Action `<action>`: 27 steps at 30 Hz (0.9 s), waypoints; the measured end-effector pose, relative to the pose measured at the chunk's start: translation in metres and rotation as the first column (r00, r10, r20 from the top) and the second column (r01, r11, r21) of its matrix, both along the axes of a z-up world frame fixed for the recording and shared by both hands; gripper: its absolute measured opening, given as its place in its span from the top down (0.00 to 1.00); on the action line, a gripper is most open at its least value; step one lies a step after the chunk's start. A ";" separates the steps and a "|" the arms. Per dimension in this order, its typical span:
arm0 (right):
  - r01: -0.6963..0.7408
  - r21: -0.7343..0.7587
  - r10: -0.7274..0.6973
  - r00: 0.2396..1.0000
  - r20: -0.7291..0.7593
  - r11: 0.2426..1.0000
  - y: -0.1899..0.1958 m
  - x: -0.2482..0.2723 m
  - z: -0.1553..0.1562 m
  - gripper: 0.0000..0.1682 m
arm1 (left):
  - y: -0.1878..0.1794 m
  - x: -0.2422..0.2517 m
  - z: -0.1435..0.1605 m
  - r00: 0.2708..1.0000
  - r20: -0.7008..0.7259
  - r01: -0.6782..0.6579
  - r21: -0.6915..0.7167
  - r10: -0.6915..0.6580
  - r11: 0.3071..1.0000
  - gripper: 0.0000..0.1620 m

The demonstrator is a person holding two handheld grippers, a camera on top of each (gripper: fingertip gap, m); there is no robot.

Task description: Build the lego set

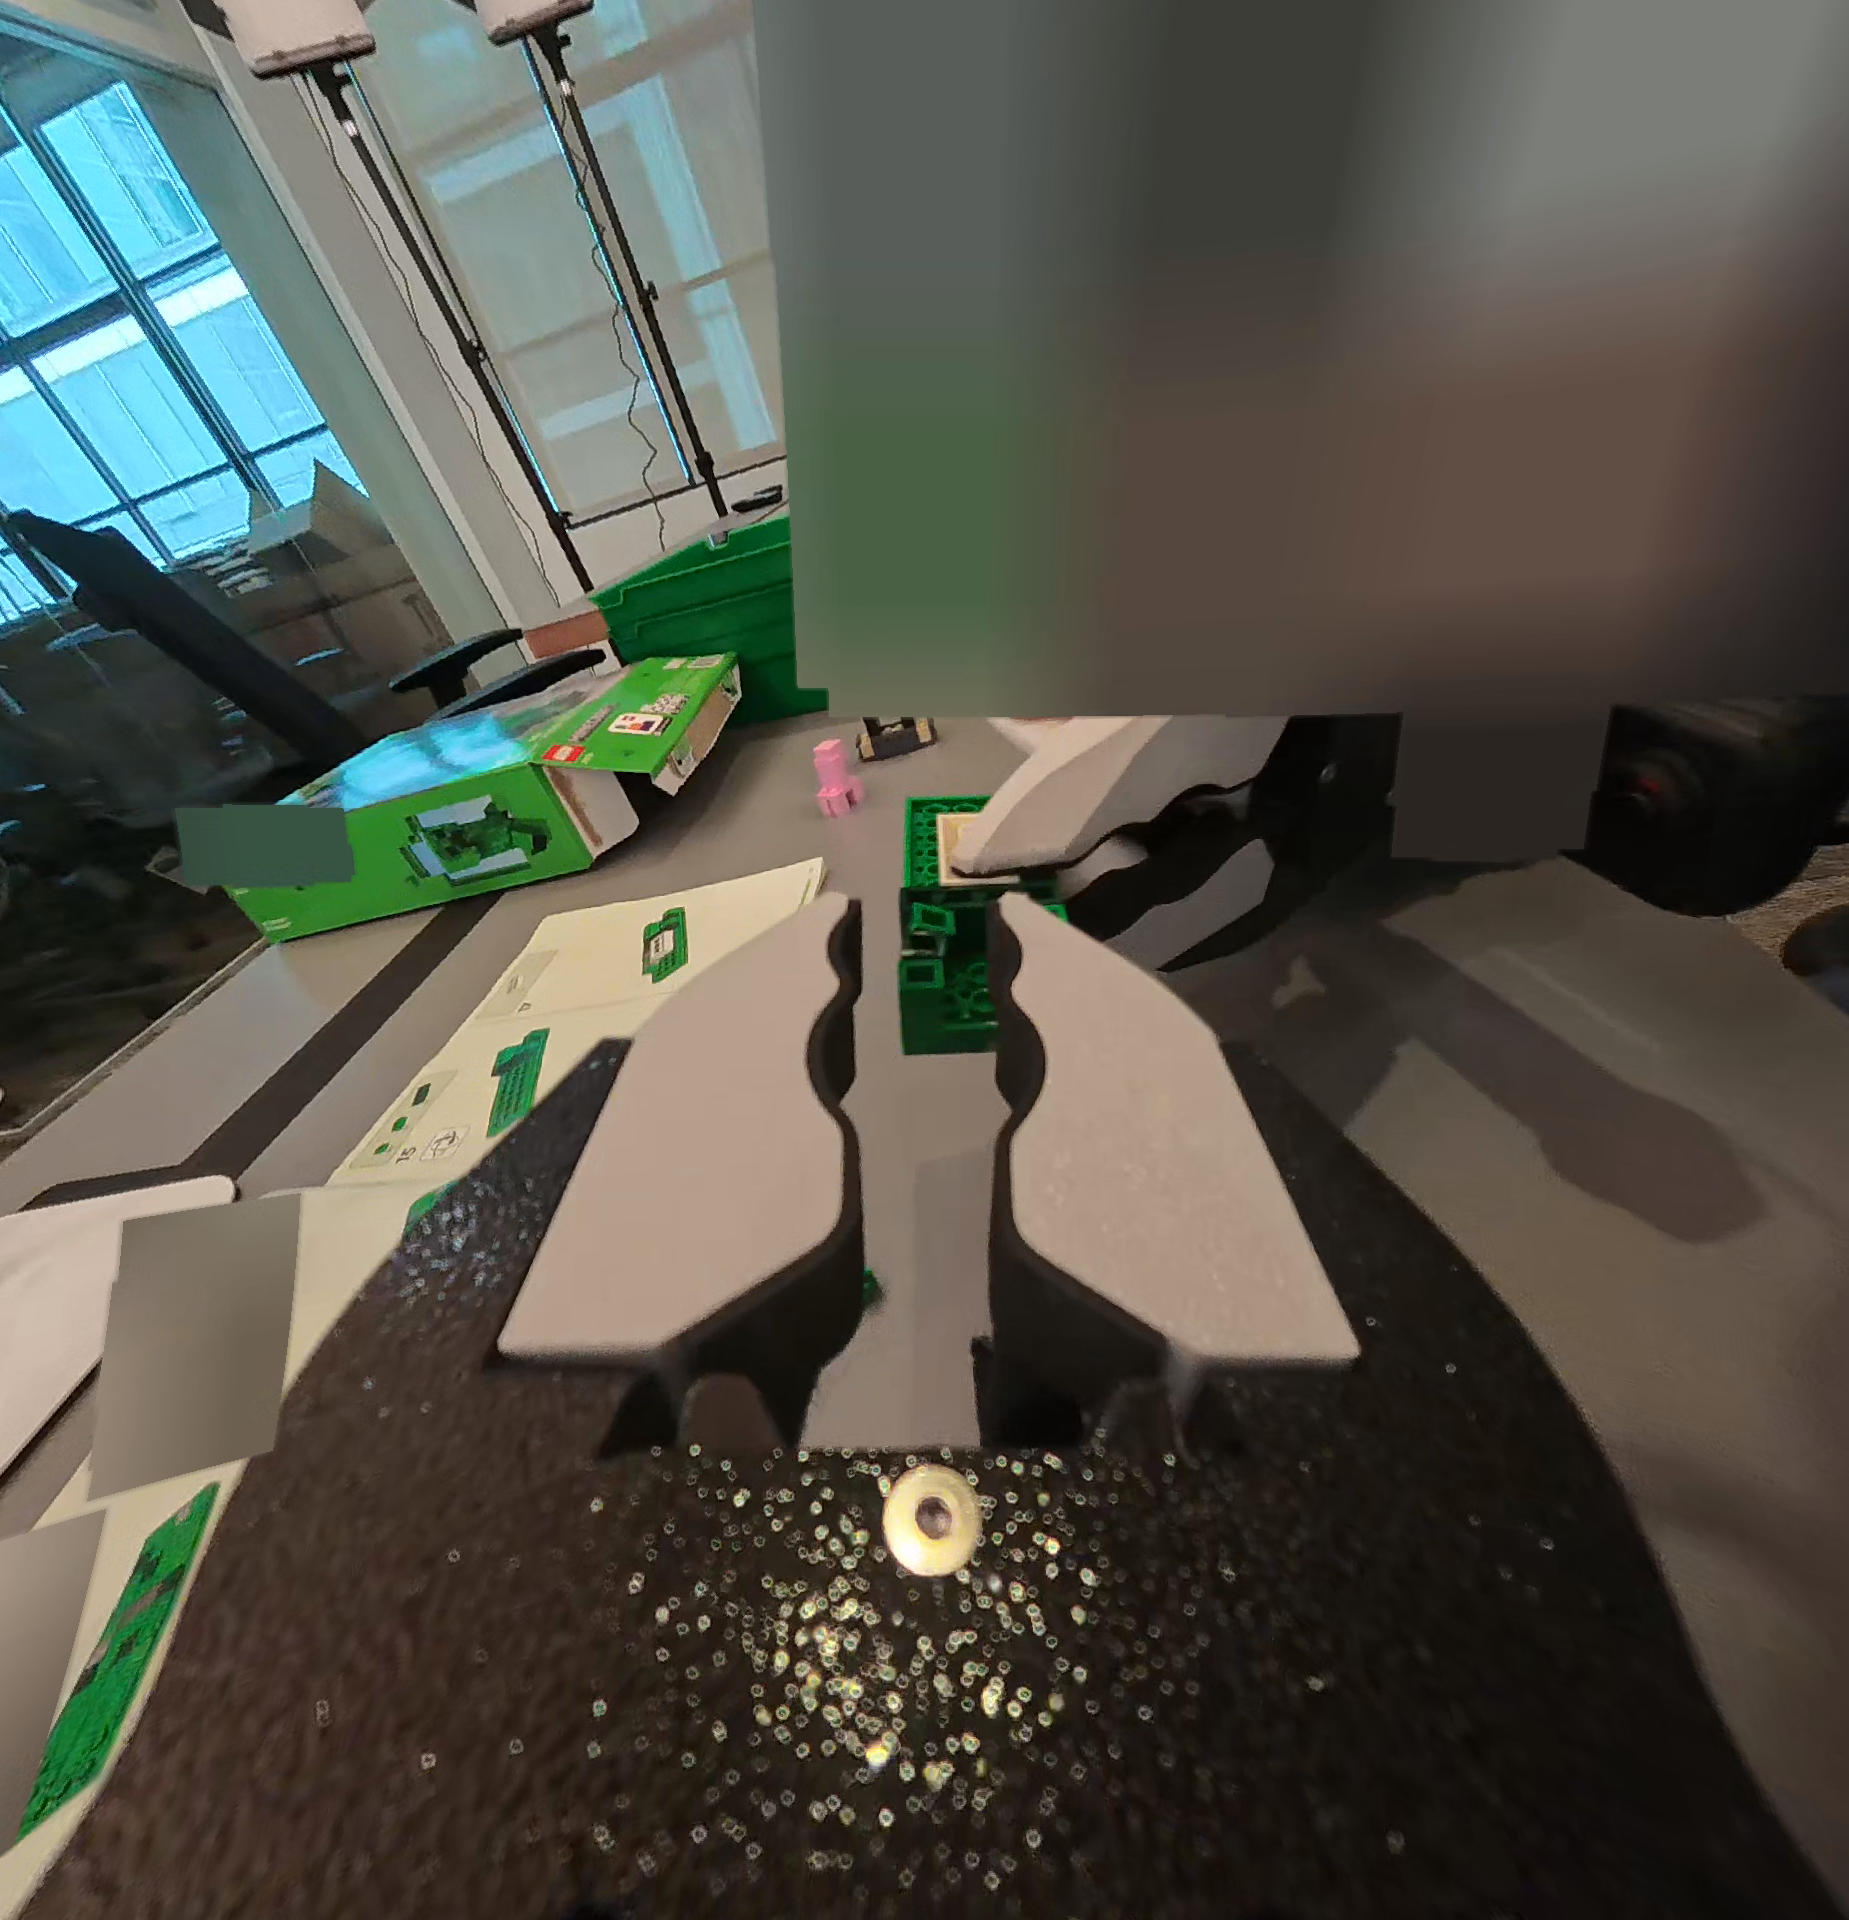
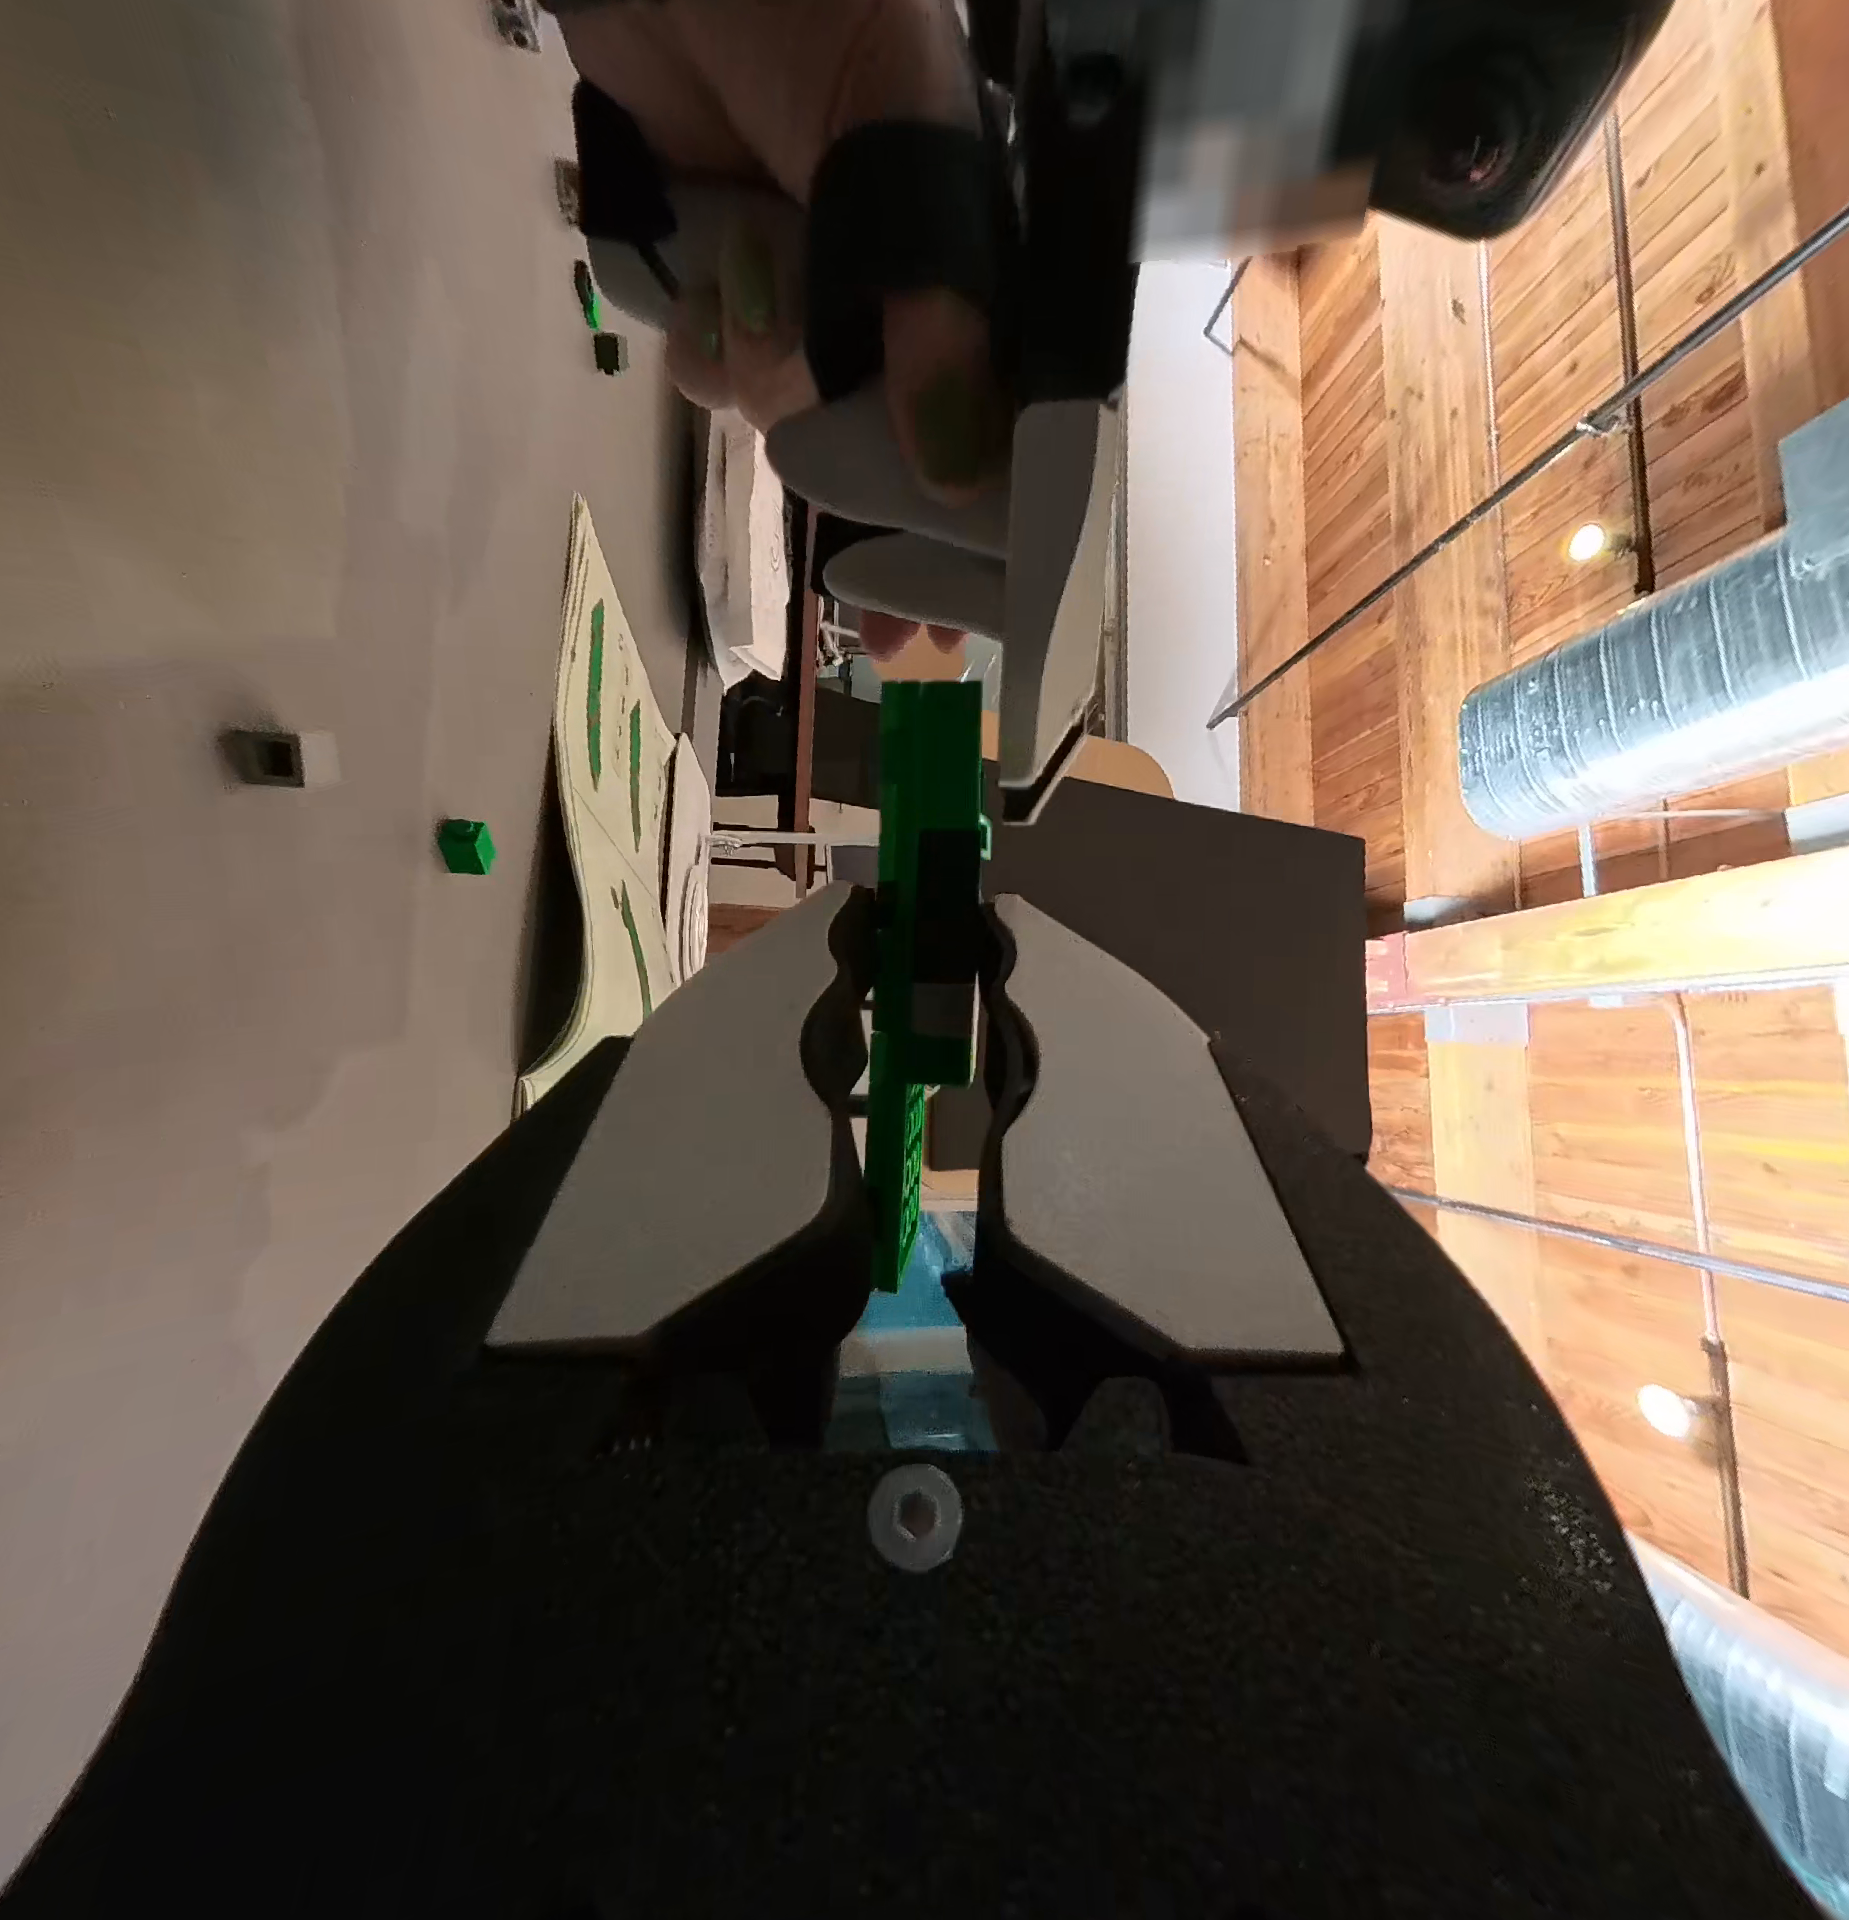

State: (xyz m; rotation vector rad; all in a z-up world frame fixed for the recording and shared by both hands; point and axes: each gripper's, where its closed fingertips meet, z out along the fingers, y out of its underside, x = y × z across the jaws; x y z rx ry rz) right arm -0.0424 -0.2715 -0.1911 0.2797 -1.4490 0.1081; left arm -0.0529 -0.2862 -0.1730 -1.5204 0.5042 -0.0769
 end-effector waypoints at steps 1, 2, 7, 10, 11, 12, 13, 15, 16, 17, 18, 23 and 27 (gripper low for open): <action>-0.002 0.007 0.002 1.000 0.000 1.000 -0.001 0.000 -0.001 0.89 | 0.000 0.000 -0.001 1.000 0.003 0.002 -0.007 -0.002 1.000 0.87; -0.003 0.013 0.003 1.000 -0.004 1.000 -0.001 0.000 -0.001 0.89 | 0.000 0.000 -0.002 1.000 0.006 0.006 -0.016 -0.006 1.000 0.87; -0.007 0.045 0.008 1.000 -0.009 0.999 -0.003 0.001 -0.003 0.89 | 0.002 0.003 -0.007 1.000 0.003 0.020 -0.047 -0.020 0.999 0.87; -0.017 0.059 0.017 1.000 -0.008 0.998 -0.006 0.002 -0.005 0.89 | 0.004 0.005 -0.010 1.000 -0.006 0.024 -0.060 -0.024 0.998 0.89; -0.015 0.063 0.015 1.000 -0.009 0.998 -0.006 0.002 -0.005 0.89 | 0.004 0.006 -0.010 1.000 -0.006 0.027 -0.064 -0.027 0.998 0.91; -0.013 0.064 0.014 1.000 -0.011 0.998 -0.006 0.002 -0.005 0.89 | 0.004 0.006 -0.010 1.000 -0.003 0.029 -0.067 -0.029 0.997 0.93; -0.015 0.063 0.016 1.000 -0.012 0.998 -0.006 0.002 -0.005 0.89 | 0.004 0.006 -0.010 1.000 -0.001 0.030 -0.070 -0.030 0.997 0.94; -0.016 0.059 0.017 1.000 -0.013 0.998 -0.006 0.002 -0.004 0.89 | 0.004 0.006 -0.010 1.000 -0.002 0.028 -0.071 -0.029 0.997 0.94; -0.016 0.061 0.017 1.000 -0.014 0.998 -0.006 0.002 -0.004 0.89 | 0.004 0.006 -0.010 1.000 -0.004 0.027 -0.072 -0.027 0.997 0.95; -0.016 0.060 0.017 1.000 -0.013 0.998 -0.006 0.002 -0.004 0.89 | 0.004 0.006 -0.010 1.000 -0.005 0.025 -0.074 -0.026 0.997 0.95; -0.017 0.057 0.018 1.000 -0.012 0.998 -0.006 0.002 -0.005 0.89 | 0.004 0.006 -0.010 1.000 -0.005 0.025 -0.075 -0.026 0.997 0.95; -0.015 0.050 0.016 1.000 -0.018 0.999 -0.005 0.001 -0.003 0.89 | 0.005 0.006 -0.008 0.999 0.040 0.033 -0.071 -0.030 0.997 0.94; 0.010 0.062 -0.005 0.998 -0.070 0.998 -0.001 0.000 0.004 0.89 | 0.007 0.003 -0.003 0.960 0.272 0.103 -0.118 -0.067 0.988 0.76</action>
